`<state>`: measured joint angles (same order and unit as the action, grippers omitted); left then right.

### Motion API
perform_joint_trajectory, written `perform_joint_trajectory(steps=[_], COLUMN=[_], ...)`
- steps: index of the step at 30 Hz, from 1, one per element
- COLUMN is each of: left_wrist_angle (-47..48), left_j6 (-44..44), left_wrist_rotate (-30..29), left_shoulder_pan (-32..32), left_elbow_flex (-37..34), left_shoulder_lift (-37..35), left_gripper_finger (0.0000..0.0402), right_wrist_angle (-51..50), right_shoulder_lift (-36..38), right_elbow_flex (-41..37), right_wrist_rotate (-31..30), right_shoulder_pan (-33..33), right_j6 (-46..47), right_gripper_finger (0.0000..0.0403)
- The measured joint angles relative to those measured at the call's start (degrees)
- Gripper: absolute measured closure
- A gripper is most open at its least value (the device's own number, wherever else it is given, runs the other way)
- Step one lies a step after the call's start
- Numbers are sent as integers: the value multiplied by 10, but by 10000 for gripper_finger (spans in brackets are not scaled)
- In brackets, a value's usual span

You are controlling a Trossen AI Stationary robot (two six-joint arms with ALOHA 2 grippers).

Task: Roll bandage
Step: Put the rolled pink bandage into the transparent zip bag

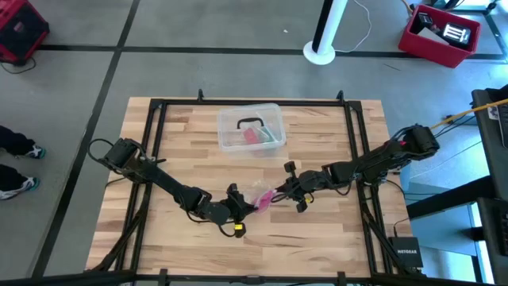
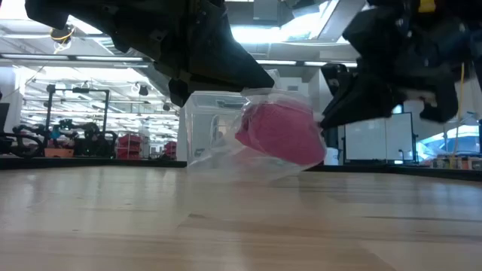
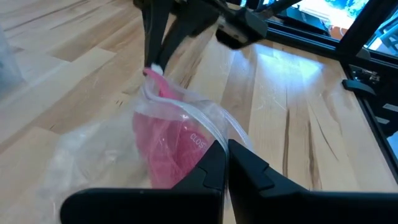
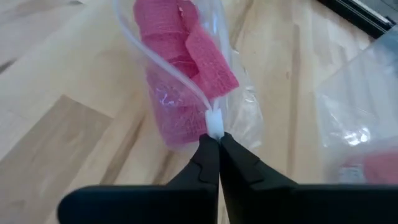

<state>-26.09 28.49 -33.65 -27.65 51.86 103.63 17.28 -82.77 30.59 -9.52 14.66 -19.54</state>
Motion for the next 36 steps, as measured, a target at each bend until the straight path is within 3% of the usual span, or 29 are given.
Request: perform_joint_trajectory(steps=[6,13,16,19,22,27,31,36], left_wrist_angle=[7,30,10,74,160,106,164,203], left_j6=[-9,42,-15,-34,4,-11,27,33], left_wrist_rotate=[-2,-16,-10,-35,-42,-37,-45,-62], left_shoulder_pan=[3,23,7,-1,6,2,1,-7], left_elbow_flex=[0,1,26,49,49,55,53,57], left_shoulder_lift=[0,-11,-30,-46,-47,-57,-55,-56], left_gripper_finger=[400,400,400,400,400,400,400,401], right_wrist_angle=[-166,-269,-353,-363,-354,-385,-359,-379], right_shoulder_lift=[76,122,119,126,125,120,122,113], right_elbow_flex=[82,129,129,149,175,173,179,169], right_wrist_rotate=[1,0,-38,-51,-34,-37,-5,-10], right_shoulder_pan=[6,23,13,17,30,14,16,6], right_j6=[0,1,15,28,20,15,29,42], right_gripper_finger=[400,401,402,402,402,402,403,403])
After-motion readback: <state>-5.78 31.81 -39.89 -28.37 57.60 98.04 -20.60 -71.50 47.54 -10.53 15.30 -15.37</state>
